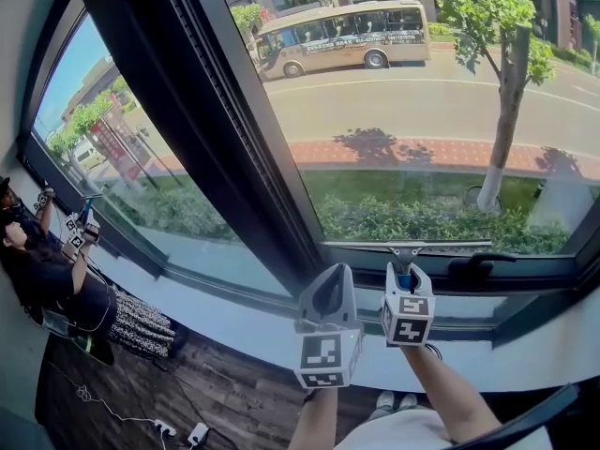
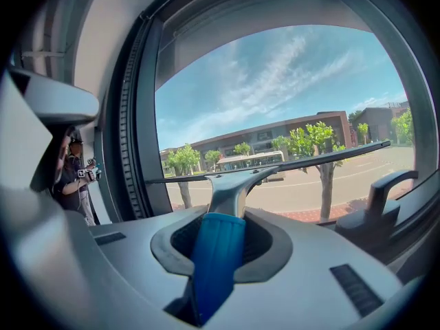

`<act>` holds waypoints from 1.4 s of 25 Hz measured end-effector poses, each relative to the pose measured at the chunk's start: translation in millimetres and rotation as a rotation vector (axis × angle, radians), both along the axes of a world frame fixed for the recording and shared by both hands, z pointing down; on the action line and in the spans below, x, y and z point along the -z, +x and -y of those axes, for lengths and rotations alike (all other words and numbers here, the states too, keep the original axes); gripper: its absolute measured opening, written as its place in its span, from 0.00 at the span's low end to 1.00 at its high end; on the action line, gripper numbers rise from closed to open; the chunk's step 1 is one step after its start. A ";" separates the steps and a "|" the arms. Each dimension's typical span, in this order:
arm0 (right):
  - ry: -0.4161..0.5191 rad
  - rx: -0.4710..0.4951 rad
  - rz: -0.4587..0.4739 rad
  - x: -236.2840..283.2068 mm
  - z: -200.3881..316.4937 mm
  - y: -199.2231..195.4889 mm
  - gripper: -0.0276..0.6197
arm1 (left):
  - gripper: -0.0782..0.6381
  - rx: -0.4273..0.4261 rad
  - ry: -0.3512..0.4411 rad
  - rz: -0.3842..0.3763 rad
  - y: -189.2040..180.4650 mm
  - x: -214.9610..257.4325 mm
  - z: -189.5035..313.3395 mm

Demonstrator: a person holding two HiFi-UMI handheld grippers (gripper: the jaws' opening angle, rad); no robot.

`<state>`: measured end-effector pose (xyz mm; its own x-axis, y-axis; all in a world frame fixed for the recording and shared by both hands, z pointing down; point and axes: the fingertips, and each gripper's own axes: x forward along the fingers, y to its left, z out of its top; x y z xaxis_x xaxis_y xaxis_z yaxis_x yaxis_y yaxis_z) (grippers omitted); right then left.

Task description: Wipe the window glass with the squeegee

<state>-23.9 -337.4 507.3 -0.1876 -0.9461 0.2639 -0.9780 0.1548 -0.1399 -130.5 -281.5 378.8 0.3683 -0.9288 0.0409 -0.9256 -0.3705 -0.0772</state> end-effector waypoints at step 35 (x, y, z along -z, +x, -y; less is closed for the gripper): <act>0.574 -0.038 -0.123 526.4 -47.2 207.2 0.16 | 0.10 -0.382 0.259 -0.081 178.9 144.8 -15.0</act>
<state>183.3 -290.2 -19.1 -0.1509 -0.9495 -0.2751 -0.9881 0.1365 0.0707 48.4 -266.5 233.9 0.6785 -0.7018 -0.2169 -0.7334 -0.6641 -0.1453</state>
